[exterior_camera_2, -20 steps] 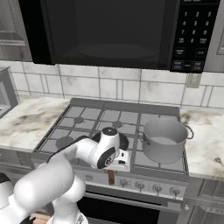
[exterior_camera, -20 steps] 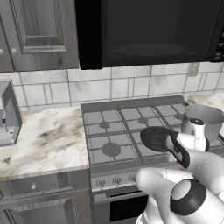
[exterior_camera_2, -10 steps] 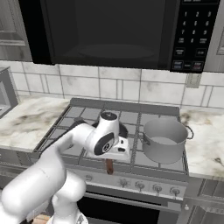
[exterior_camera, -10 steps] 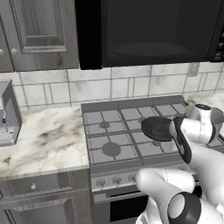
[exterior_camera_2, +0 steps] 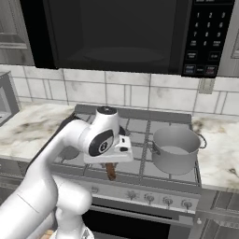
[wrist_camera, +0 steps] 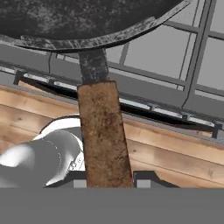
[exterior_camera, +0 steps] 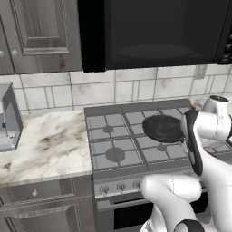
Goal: Move the pot and pan from the stove into the sink.
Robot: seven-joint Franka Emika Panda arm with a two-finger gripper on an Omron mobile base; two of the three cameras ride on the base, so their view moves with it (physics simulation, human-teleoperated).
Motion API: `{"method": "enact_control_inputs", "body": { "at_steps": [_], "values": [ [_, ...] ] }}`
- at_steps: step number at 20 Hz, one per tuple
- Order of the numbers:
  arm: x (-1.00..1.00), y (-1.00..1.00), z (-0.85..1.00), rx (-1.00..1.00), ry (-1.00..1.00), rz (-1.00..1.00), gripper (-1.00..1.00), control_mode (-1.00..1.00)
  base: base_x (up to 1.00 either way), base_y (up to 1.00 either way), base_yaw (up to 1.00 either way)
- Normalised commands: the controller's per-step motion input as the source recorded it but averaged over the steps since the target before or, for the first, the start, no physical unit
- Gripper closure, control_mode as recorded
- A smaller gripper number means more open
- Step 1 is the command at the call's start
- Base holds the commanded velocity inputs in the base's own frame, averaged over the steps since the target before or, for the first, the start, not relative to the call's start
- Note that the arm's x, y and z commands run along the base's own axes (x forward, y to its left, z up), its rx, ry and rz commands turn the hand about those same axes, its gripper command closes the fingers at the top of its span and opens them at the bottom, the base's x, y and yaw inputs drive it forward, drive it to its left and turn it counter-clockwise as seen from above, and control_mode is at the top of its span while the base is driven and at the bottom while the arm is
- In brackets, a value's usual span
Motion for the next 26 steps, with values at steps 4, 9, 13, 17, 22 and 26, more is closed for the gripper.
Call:
{"method": "enact_control_inputs", "body": {
  "at_steps": [4, 9, 13, 17, 22, 26],
  "values": [
    [-0.58, 0.12, 0.50, -0.04, -0.18, 0.15, 1.00, -1.00, 0.00, 0.00, 0.00],
    [-0.50, 0.03, 0.41, -0.03, -0.30, 0.13, 1.00, -1.00, 0.00, 0.00, 0.00],
    [-0.46, 0.15, 0.24, -0.05, -0.30, 0.14, 1.00, -1.00, 0.00, 0.00, 0.00],
    [-0.40, 0.33, 0.14, -0.09, -0.22, 0.11, 1.00, -1.00, 0.00, 0.00, 0.00],
    [-0.04, 0.05, 0.00, -0.01, -0.01, 0.00, 1.00, -1.00, 0.00, 0.00, 0.00],
    [0.00, 0.00, 0.00, 0.00, 0.00, 0.00, 1.00, 1.00, -0.02, 0.00, 0.00]
  ]
}}
